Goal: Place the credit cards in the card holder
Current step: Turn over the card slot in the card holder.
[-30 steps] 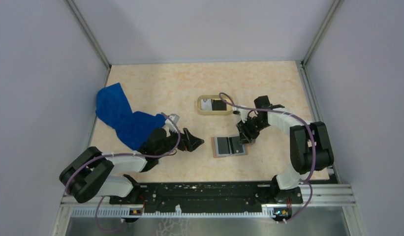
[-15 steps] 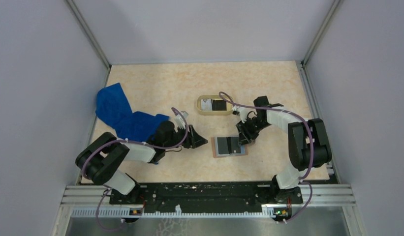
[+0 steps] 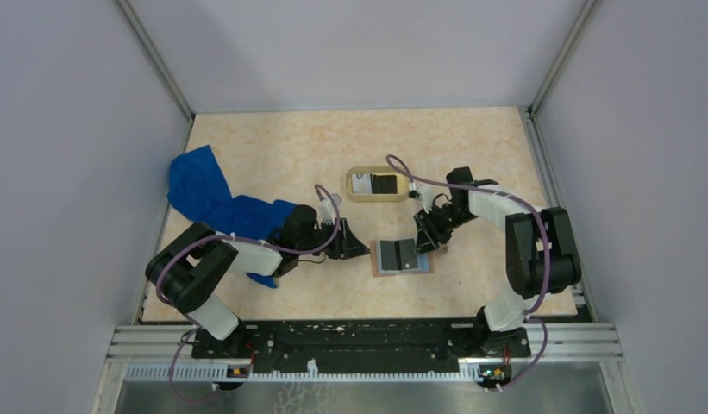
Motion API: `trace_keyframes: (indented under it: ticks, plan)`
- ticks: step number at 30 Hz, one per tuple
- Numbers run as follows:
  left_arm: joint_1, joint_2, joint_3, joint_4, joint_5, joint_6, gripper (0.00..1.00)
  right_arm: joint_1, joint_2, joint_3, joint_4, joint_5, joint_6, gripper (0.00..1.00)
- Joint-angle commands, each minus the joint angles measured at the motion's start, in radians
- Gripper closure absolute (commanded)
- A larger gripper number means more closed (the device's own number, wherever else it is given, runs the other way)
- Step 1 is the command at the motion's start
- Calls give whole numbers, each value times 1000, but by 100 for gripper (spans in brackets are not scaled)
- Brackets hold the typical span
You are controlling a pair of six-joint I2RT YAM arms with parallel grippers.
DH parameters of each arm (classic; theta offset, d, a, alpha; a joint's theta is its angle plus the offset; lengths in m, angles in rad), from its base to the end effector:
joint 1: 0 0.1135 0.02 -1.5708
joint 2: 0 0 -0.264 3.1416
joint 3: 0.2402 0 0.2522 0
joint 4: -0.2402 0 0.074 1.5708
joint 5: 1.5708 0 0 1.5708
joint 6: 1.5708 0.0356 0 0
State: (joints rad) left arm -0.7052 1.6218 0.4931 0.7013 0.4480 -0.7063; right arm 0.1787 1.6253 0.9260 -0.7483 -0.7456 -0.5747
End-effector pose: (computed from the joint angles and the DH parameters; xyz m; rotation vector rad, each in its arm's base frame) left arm 0.2101 -0.1991 0.1374 0.3210 2.1983 -1.2984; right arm 0.2641 0.0723 0.1660 -1.0554 2.4907 1.0041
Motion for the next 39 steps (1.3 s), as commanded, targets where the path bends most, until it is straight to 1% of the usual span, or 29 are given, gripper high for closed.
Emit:
trace_keyframes:
  ticks: [1, 6, 8, 12, 19, 21, 25, 31, 34, 39]
  plan:
    - [-8, 13, 28, -13, 28, 14, 51, -11, 8, 50, -18, -85, -3, 61]
    - [-8, 16, 31, -13, 34, 15, 60, -40, 33, 60, -20, -122, 20, 62]
    - [-8, 19, 35, -13, 41, 15, 62, -62, 46, 58, -18, -140, 29, 62]
    - [-9, 29, 44, -17, 54, 17, 64, -97, 91, 68, -50, -209, 15, 62]
    - [-8, 33, 52, -18, 66, 21, 66, -100, 145, 83, -95, -291, -20, 64]
    - [-8, 34, 58, -19, 74, 27, 68, -100, 150, 82, -95, -300, -15, 65]
    - [-8, 27, 68, -22, 85, 38, 80, -111, 158, 80, -64, -304, 21, 65]
    - [-26, 20, 91, -25, 83, 40, 90, -142, 183, 78, -57, -337, 42, 66]
    - [-65, 40, 143, -81, 54, 55, 92, -145, 203, 85, -73, -363, 34, 66]
    - [-124, 97, 265, -235, -54, 108, 96, -150, 237, 100, -115, -404, 5, 66]
